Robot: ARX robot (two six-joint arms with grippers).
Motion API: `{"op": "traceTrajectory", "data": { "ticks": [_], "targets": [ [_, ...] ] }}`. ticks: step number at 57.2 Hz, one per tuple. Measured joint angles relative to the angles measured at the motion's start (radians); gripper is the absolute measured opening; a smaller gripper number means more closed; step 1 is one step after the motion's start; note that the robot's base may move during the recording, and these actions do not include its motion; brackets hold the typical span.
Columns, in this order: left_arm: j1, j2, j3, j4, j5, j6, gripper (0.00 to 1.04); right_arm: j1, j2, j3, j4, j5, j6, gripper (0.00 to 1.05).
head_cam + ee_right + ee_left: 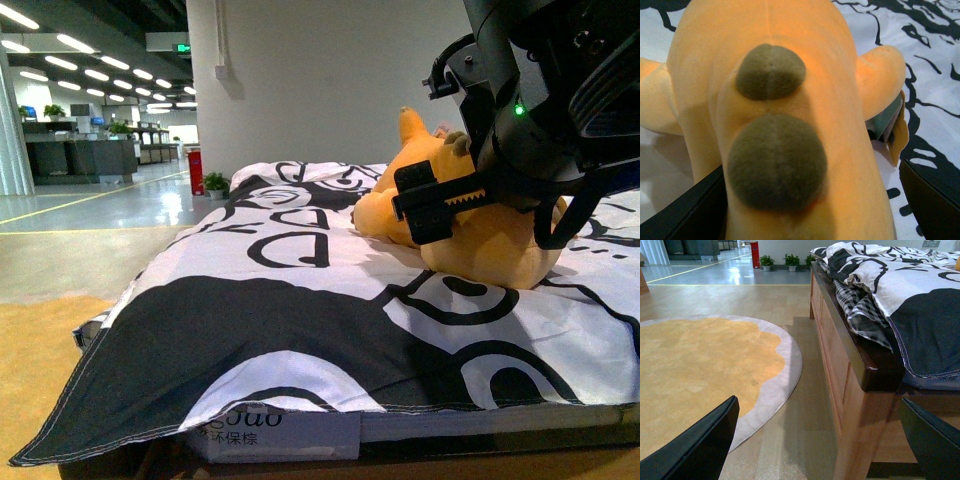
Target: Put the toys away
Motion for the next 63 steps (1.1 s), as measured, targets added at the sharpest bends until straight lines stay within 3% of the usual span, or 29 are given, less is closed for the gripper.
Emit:
{"op": "traceTrajectory", "data": {
  "ticks": [12, 35, 49, 63],
  "targets": [
    [0.000, 0.000, 0.000, 0.000, 0.000, 0.000, 0.98, 0.001, 0.005, 0.001, -0.004, -0.003, 0.005, 0.98],
    [0.000, 0.000, 0.000, 0.000, 0.000, 0.000, 0.98, -0.003, 0.006, -0.002, 0.032, -0.030, -0.003, 0.41],
    [0.000, 0.000, 0.000, 0.000, 0.000, 0.000, 0.98, -0.051, -0.072, -0.028, 0.084, -0.204, 0.092, 0.09],
    [0.000, 0.000, 0.000, 0.000, 0.000, 0.000, 0.98, -0.165, -0.279, -0.085, 0.101, -0.426, 0.169, 0.07]
  ]
}}
